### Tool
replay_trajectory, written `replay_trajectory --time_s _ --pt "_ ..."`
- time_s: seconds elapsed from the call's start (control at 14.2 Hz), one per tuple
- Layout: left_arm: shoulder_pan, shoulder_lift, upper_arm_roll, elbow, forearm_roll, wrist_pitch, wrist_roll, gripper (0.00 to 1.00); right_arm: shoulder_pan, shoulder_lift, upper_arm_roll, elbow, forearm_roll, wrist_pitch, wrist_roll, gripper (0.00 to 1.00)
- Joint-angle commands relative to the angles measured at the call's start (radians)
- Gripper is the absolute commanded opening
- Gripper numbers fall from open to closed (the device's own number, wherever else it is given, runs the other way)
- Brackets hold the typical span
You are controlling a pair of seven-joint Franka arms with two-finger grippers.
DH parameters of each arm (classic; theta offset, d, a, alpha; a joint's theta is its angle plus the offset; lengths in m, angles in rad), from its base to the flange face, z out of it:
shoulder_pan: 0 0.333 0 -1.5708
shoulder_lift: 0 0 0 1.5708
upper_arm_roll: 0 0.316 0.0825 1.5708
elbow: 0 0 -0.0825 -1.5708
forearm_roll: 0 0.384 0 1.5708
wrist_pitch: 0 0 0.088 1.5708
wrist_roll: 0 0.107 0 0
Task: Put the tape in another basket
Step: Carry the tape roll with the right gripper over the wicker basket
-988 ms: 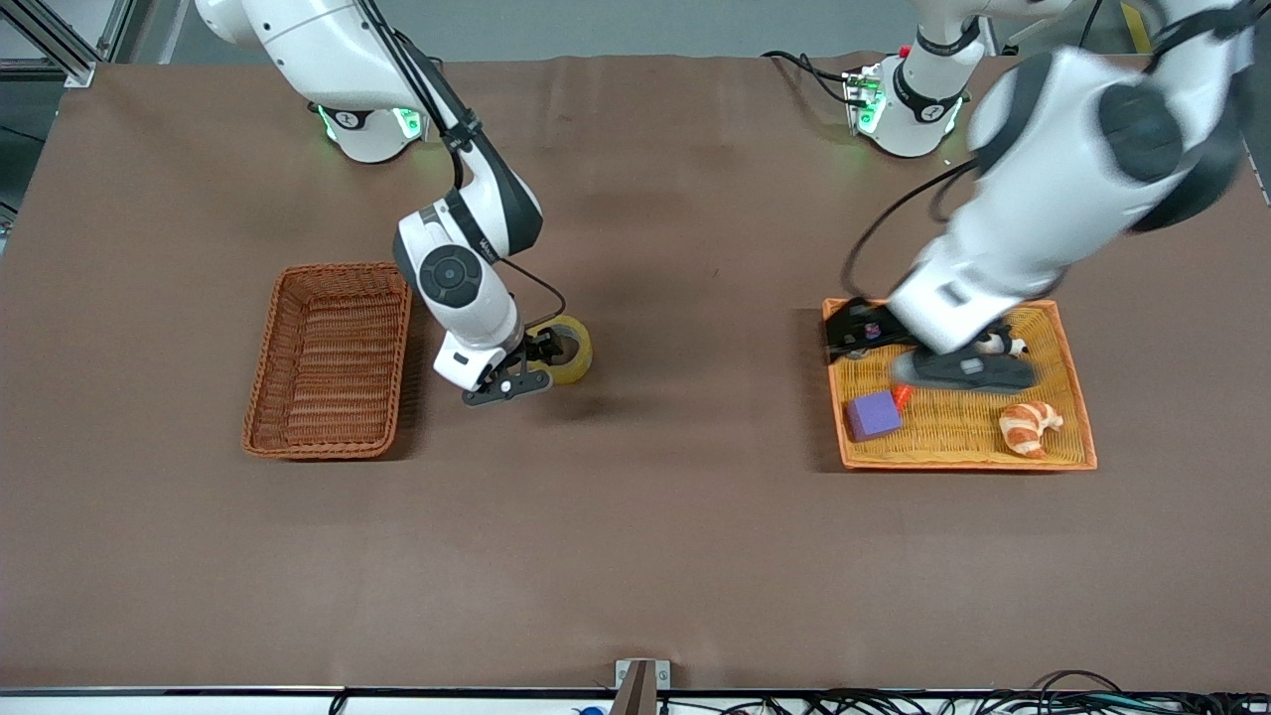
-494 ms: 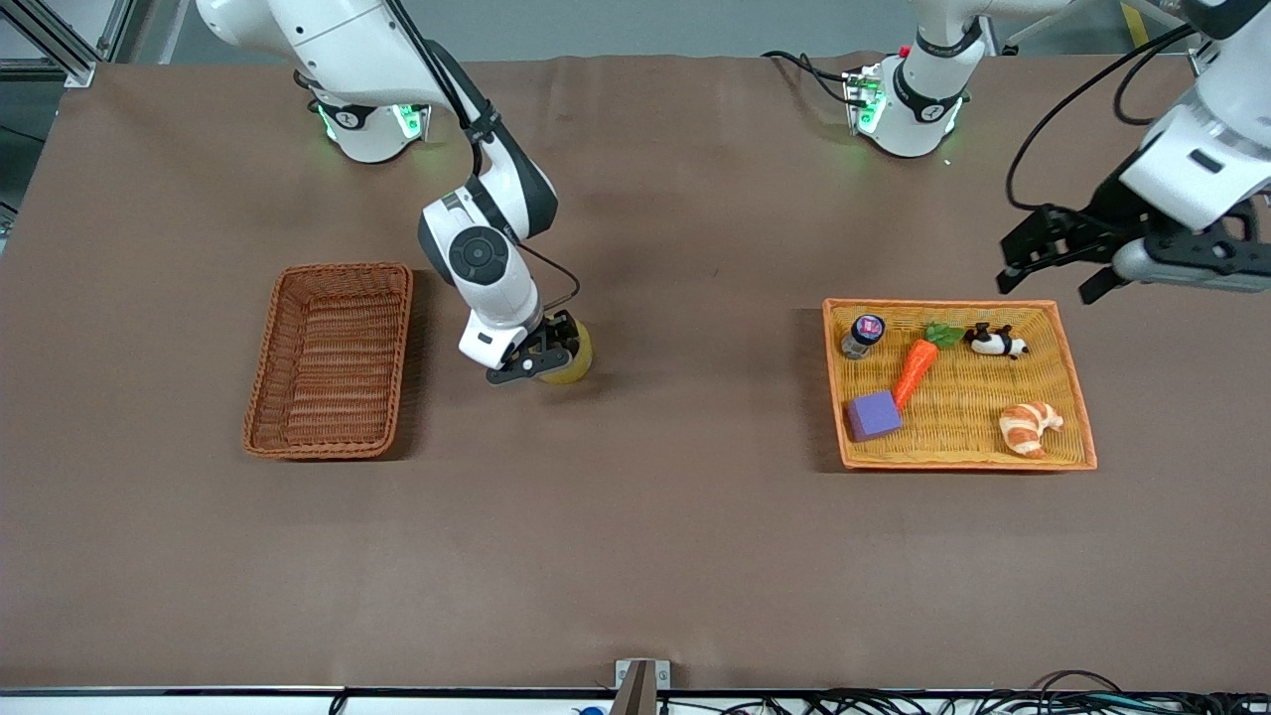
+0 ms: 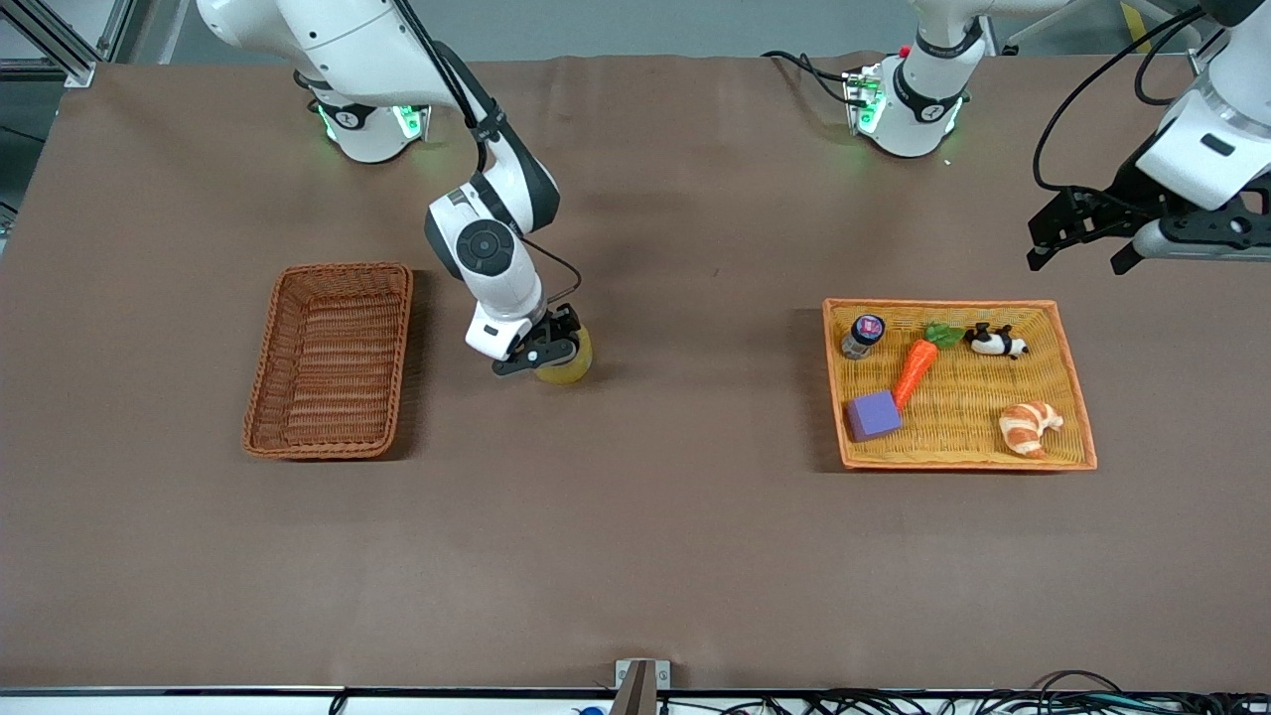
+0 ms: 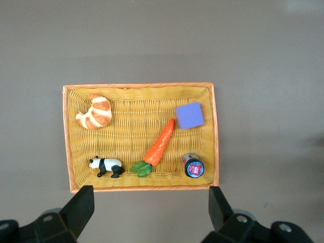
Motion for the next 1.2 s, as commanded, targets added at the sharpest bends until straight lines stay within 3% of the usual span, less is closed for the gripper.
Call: replay_trajectory --time_s 0.0,0.14,0.28,0.42,0.56,0.92,1.13 --pt "0.011 0.027 -0.018 0.012 0.011 -0.003 0.003 1.00 0.014 0.003 -0.011 -0.011 0.013 0.024 0.010 0.80" --pt "0.008 0.050 -0.021 0.018 0.011 -0.003 -0.002 1.00 0.014 0.002 -0.012 -0.013 0.011 0.022 0.010 0.57" --pt "0.011 0.052 -0.038 0.018 0.016 -0.003 -0.005 1.00 0.014 0.000 -0.012 -0.011 0.011 0.019 0.009 0.24" --pt "0.020 0.052 -0.043 0.018 0.017 -0.003 -0.006 1.00 0.010 -0.001 -0.017 -0.010 0.003 0.007 0.001 0.16" --pt "0.063 0.053 -0.081 0.020 0.019 -0.003 -0.005 1.00 0.000 -0.027 -0.024 0.002 0.002 -0.046 0.032 0.00" --pt "0.071 0.101 -0.095 0.084 0.013 -0.003 -0.005 1.00 -0.055 -0.148 -0.126 0.143 -0.003 -0.388 -0.019 0.00" --pt "0.070 0.110 -0.095 0.090 0.011 -0.003 -0.003 1.00 -0.183 -0.249 -0.178 0.151 -0.003 -0.432 -0.087 0.00"
